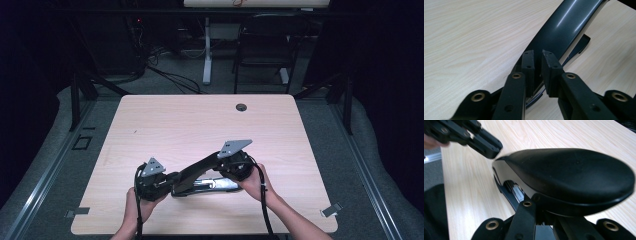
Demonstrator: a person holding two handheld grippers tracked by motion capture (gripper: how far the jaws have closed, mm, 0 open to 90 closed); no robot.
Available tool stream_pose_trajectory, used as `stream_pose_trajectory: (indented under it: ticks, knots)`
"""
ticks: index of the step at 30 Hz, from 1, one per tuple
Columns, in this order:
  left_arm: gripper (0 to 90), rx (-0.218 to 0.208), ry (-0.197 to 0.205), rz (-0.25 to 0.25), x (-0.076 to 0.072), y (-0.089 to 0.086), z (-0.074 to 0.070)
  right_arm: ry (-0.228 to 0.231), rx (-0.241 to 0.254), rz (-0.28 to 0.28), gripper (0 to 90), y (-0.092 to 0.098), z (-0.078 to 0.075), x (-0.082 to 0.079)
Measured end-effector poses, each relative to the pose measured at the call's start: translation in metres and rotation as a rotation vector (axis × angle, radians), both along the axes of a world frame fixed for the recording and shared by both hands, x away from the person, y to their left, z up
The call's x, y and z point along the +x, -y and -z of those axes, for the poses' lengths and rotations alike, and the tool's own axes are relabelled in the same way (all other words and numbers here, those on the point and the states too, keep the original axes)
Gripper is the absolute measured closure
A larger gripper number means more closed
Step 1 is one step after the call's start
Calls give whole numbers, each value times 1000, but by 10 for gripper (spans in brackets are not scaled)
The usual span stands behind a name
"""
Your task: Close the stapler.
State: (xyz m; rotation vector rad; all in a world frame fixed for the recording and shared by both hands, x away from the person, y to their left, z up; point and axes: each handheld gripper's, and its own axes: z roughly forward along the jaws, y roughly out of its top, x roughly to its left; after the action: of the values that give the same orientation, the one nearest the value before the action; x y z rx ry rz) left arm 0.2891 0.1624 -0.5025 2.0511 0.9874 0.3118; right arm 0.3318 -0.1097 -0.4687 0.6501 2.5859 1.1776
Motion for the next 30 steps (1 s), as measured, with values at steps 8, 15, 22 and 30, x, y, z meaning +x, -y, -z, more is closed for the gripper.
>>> stream_pose_trajectory:
  ticks: [8, 15, 22, 30]
  knots:
    - [457, -22, -37, -108, 8, -16, -2, -6, -33, 4, 900, 3, 3, 0]
    - [300, -34, -59, -150, 14, -35, -4, -15, -44, 2, 900, 5, 9, 1]
    - [215, -39, -80, -191, 17, -51, -4, -36, -60, 3, 896, 8, 15, 5]
    - [203, -25, -78, -201, 17, -51, -3, -57, -89, 20, 900, 21, 23, 6]
